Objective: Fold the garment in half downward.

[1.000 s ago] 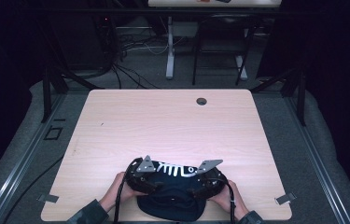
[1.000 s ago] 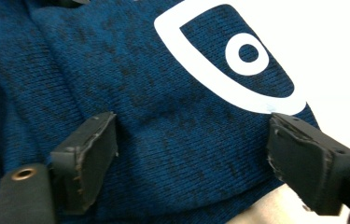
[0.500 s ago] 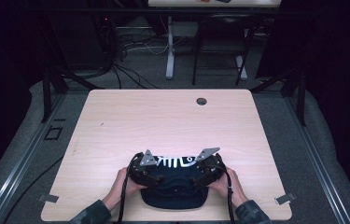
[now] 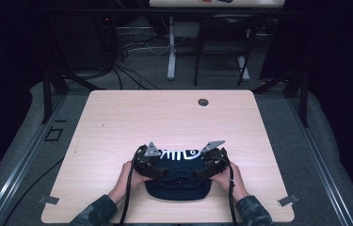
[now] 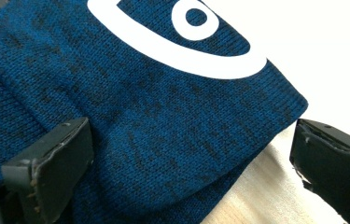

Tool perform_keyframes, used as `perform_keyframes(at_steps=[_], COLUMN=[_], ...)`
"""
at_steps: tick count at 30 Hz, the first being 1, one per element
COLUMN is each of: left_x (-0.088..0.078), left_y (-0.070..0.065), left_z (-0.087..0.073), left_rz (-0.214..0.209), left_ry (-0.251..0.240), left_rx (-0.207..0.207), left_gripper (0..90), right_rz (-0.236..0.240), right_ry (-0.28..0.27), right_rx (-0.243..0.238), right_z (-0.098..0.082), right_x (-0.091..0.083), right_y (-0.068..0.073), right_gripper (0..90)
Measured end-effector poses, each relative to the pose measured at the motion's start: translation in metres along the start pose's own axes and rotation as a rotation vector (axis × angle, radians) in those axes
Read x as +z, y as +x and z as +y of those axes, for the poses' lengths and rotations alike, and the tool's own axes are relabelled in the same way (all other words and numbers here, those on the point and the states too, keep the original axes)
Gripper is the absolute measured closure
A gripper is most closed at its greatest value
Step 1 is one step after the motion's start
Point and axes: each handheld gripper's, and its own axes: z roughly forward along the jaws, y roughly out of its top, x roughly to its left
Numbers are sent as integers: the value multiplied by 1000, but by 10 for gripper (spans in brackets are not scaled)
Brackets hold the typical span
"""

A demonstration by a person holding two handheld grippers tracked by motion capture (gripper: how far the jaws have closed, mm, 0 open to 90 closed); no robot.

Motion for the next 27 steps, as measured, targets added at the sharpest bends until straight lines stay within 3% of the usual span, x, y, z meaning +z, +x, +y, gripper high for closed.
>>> perform_keyframes(at_steps=[4, 6, 9, 13, 17, 20, 23, 27], left_x=[-6, -11, -25, -44, -52, -55, -55, -51], left_y=[2, 3, 6, 14, 28, 36, 41, 49], left_z=[0, 1, 2, -5, -18, -29, -40, -54], left_rz=[29, 35, 41, 63, 109, 135, 169, 172], left_ry=[-30, -55, -116, -176, -154, -122, -74, -28], left_rx=[-20, -34, -48, -68, -113, -117, -83, -104], left_gripper=[118, 39, 3, 2, 2, 2, 2, 2], right_rz=[-13, 3, 12, 17, -22, -61, -73, -85], right_ry=[-11, -34, -77, -129, -171, -177, -159, -107], right_rx=[-6, 10, 42, 60, 82, 77, 79, 101], right_z=[-1, -2, -3, -8, -17, -26, -40, -60], right_x=[-2, -2, -7, -26, -50, -61, -63, -57], right_y=[2, 1, -2, -3, -6, -11, -17, -24], right_gripper=[0, 0, 0, 0, 0, 0, 0, 0])
